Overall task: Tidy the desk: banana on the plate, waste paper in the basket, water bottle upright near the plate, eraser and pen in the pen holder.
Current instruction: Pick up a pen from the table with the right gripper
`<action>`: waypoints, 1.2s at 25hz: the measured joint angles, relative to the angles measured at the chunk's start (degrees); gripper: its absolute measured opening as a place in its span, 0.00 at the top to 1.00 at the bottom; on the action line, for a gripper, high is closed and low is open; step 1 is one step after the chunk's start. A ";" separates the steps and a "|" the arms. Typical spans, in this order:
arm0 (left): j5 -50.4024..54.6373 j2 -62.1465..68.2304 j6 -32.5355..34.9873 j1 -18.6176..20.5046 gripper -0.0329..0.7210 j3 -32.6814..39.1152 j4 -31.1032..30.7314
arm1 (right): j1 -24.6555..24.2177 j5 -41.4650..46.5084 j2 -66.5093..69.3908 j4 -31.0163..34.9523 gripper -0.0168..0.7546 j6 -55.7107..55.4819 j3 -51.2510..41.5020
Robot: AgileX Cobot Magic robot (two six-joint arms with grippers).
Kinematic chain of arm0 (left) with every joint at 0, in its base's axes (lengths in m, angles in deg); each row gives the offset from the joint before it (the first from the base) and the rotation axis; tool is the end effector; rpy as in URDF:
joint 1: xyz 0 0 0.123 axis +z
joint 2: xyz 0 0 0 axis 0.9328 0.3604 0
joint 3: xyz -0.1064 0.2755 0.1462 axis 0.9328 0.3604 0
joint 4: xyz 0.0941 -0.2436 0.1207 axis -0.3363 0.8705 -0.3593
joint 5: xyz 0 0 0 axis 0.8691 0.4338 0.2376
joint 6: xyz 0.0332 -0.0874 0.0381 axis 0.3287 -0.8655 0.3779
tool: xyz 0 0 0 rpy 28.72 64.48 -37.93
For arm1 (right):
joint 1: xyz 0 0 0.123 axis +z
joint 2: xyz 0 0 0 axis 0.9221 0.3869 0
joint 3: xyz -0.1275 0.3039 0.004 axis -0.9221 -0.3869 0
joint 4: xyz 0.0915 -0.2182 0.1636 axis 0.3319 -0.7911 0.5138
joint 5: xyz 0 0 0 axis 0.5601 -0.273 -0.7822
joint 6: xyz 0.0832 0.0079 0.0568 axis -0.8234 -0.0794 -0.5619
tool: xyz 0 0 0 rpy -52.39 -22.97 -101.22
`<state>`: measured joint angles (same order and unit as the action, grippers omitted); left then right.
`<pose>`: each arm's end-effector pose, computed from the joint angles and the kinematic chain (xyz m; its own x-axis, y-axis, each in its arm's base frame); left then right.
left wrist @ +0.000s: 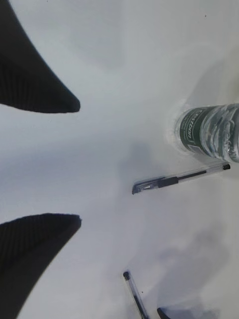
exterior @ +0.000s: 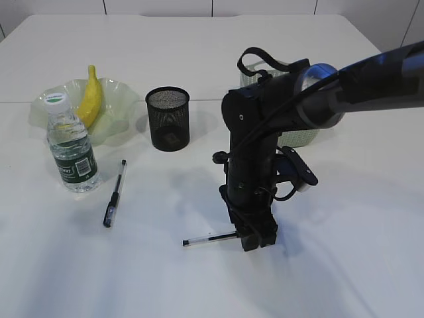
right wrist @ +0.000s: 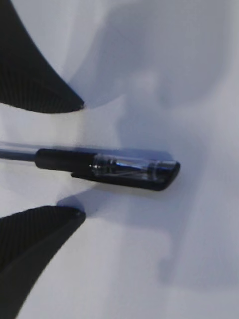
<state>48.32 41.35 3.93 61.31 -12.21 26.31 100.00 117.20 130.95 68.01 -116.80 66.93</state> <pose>0.2156 -0.0436 0.3247 -0.8263 0.0066 -0.5633 0.1297 0.9753 -0.1789 0.3928 0.2567 0.1273 -0.2395 0.9704 0.0301 0.9707 0.2401 -0.0145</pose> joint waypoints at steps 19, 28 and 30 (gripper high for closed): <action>0.00 0.00 0.00 0.00 0.35 0.00 0.00 | 0.00 1.94 0.09 -0.51 0.87 1.07 0.00; 0.00 0.00 0.00 0.00 0.35 0.00 0.00 | 0.00 3.46 0.09 -1.22 0.91 7.85 0.04; 0.00 0.00 0.00 0.00 0.35 0.00 0.00 | 0.00 3.71 0.09 -1.22 0.91 9.75 0.27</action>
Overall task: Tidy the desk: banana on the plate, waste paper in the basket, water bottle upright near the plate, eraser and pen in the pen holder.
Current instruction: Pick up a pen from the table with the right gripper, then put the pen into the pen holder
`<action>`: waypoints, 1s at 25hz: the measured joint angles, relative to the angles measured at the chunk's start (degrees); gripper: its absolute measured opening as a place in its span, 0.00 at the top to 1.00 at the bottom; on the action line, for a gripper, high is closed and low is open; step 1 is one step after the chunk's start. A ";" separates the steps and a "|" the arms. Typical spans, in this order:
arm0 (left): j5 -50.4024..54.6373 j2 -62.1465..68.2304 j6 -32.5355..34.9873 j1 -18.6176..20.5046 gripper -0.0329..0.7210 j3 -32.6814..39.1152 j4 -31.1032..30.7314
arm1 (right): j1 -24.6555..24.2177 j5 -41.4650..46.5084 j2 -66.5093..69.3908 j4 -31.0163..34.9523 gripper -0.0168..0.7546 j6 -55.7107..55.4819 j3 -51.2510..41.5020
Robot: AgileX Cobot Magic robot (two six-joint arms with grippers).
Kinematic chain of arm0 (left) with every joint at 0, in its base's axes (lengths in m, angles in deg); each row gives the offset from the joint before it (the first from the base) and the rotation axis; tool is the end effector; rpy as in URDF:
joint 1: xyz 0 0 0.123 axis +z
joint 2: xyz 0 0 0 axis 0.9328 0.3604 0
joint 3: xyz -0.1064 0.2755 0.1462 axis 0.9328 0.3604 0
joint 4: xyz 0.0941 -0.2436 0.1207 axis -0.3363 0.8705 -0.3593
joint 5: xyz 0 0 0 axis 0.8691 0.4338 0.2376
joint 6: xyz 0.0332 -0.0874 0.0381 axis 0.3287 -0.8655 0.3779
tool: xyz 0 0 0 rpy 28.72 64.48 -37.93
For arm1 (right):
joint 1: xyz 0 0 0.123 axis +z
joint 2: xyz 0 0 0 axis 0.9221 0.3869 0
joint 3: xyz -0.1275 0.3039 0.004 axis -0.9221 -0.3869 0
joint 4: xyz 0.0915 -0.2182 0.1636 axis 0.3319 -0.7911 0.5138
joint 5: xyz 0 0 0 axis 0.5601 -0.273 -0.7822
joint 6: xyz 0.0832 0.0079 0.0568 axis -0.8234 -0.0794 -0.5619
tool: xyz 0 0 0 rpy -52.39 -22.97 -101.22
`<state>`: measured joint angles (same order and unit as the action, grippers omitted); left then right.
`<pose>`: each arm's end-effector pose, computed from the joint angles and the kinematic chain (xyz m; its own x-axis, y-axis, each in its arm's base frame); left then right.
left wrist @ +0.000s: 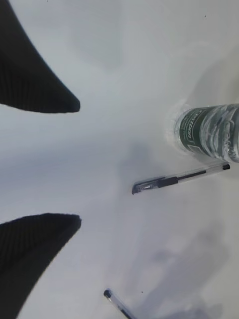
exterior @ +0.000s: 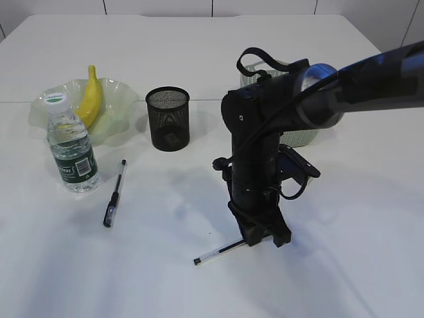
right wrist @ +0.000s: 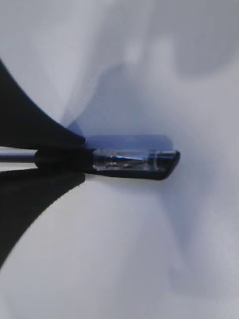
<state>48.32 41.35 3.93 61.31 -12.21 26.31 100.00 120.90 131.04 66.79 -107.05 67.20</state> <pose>0.2156 -0.0436 0.3247 -0.8263 0.0066 -0.5633 0.1297 0.9753 -0.1789 0.3892 0.2523 0.1279 -0.4117 0.9113 0.0061 0.9091 0.4111 -0.0673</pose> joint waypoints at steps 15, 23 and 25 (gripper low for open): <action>0.00 0.00 0.00 0.00 0.35 0.00 0.00 | 0.00 8.09 0.00 -14.54 0.91 22.94 16.16; 0.00 0.00 0.00 0.00 0.35 0.00 0.00 | 0.00 8.81 0.00 -19.71 0.91 42.80 22.99; 0.00 0.00 0.00 0.00 0.35 0.00 -0.04 | 0.00 8.56 0.00 -20.64 0.91 47.59 23.67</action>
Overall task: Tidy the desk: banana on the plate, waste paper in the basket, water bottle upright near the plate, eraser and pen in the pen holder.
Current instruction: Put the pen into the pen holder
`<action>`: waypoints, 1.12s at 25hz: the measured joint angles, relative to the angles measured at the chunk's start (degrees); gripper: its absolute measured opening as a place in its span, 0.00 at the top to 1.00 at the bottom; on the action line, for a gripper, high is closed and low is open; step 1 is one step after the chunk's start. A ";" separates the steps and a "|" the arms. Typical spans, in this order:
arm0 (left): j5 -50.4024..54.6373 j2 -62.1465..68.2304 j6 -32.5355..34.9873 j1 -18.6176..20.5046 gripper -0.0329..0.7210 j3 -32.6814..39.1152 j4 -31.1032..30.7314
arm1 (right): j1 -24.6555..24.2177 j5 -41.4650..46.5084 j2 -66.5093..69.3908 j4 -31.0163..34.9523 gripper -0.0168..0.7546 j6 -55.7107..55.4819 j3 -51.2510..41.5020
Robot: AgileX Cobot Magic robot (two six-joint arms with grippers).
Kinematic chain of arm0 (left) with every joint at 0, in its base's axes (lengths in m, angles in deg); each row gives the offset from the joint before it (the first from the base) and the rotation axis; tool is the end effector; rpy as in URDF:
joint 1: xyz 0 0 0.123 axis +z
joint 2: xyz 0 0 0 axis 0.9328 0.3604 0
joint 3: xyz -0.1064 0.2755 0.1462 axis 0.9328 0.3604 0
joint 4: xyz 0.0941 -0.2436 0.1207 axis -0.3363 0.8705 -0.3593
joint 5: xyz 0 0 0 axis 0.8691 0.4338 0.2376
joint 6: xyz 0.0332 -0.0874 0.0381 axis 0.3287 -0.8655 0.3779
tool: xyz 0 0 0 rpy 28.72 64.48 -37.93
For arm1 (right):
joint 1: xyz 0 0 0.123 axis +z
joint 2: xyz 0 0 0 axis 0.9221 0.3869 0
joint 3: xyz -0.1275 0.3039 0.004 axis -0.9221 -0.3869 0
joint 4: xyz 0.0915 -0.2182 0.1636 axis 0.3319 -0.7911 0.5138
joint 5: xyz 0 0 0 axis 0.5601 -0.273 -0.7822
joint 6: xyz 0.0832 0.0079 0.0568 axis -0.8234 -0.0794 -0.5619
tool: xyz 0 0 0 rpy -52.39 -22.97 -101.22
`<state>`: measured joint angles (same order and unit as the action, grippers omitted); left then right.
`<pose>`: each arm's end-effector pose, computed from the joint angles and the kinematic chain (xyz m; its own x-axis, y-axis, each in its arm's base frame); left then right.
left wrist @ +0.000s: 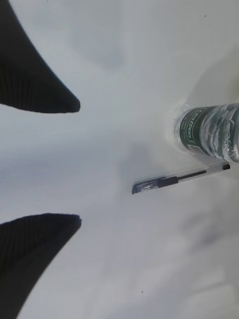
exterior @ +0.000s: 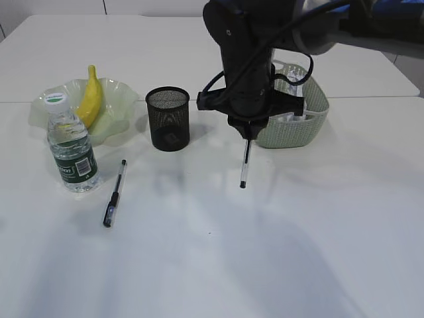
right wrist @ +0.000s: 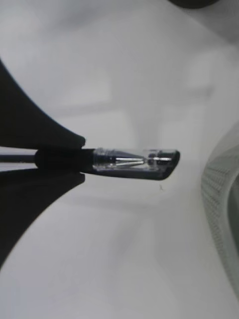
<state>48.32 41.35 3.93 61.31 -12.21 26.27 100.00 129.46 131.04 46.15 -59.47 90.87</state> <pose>0.2157 -0.0435 0.3247 -0.8262 0.0070 -0.5633 0.1298 0.9754 -0.1782 0.4598 0.2581 0.2476 -0.9112 0.1863 -0.3675 0.2288 0.9705 -0.0755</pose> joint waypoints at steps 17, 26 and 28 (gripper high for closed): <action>0.00 0.00 0.00 0.00 0.35 0.00 0.00 | 0.00 -24.09 -1.51 -6.24 0.91 19.45 0.00; -0.11 0.00 0.00 0.00 0.35 0.00 0.00 | -0.23 -40.00 -1.51 -7.15 0.91 20.79 0.00; -0.11 0.00 0.00 0.00 0.35 0.00 0.00 | -0.47 -42.49 -1.51 -7.51 0.91 20.79 0.00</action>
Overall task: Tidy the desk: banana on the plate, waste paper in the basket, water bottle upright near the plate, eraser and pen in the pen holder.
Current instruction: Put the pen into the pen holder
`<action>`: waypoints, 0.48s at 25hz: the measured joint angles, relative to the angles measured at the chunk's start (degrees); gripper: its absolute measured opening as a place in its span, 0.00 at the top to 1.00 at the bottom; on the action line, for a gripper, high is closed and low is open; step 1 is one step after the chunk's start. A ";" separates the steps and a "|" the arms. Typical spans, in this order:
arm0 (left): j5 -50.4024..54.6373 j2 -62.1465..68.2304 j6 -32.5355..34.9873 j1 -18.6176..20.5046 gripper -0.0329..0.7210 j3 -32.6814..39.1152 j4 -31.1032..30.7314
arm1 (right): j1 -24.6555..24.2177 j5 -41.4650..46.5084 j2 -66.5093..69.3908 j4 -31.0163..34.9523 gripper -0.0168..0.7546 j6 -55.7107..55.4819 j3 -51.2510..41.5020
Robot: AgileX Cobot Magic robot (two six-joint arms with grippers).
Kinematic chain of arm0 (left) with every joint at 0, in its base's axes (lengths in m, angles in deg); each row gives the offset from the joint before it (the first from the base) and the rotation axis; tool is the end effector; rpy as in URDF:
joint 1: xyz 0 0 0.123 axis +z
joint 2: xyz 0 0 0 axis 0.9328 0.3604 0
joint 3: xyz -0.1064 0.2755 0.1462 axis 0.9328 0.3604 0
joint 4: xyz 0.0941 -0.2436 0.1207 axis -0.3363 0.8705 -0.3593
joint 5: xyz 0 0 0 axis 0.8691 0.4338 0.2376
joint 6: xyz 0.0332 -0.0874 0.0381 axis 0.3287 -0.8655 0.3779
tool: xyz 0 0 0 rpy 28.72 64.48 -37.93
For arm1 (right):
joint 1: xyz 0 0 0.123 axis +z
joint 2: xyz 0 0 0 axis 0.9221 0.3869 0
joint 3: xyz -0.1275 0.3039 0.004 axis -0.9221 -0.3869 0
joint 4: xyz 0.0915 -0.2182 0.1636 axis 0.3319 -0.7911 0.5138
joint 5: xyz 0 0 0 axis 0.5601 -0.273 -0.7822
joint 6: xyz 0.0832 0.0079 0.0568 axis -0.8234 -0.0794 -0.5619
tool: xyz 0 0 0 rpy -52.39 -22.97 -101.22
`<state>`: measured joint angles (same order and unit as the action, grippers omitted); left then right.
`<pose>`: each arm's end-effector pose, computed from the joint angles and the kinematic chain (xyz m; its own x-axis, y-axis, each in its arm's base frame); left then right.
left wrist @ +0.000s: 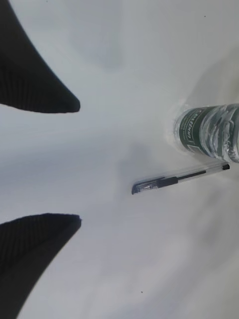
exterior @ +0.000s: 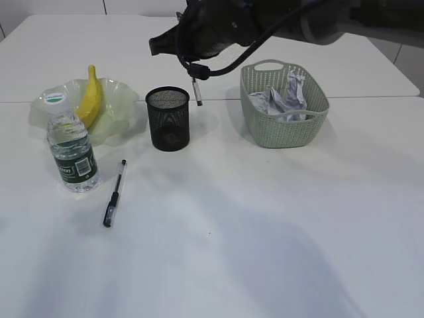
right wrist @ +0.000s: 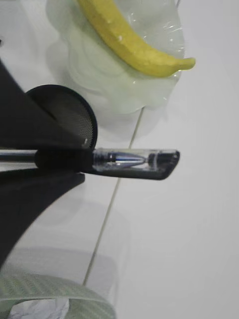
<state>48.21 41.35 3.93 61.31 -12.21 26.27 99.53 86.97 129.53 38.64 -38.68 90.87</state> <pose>0.2158 -0.0435 0.3248 -0.8251 0.0066 -0.5649 0.1298 0.9754 -0.1782 0.5045 0.2941 0.3020 -0.4797 -0.2023 -0.8538 -0.3344 0.9418 -0.0352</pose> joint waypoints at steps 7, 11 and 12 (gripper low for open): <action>-0.12 0.00 0.00 0.00 0.35 0.00 0.00 | -1.79 -11.27 0.00 -1.21 0.91 0.09 0.00; -0.23 0.00 0.00 0.00 0.35 0.00 0.00 | -2.16 -16.66 1.23 -1.57 0.91 0.09 0.00; -0.23 0.00 0.00 0.00 0.35 0.00 0.00 | -2.16 -17.71 1.77 -1.57 0.91 0.09 0.00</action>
<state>47.97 41.35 3.93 61.31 -12.21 26.27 97.37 69.25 131.30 37.07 -38.59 90.87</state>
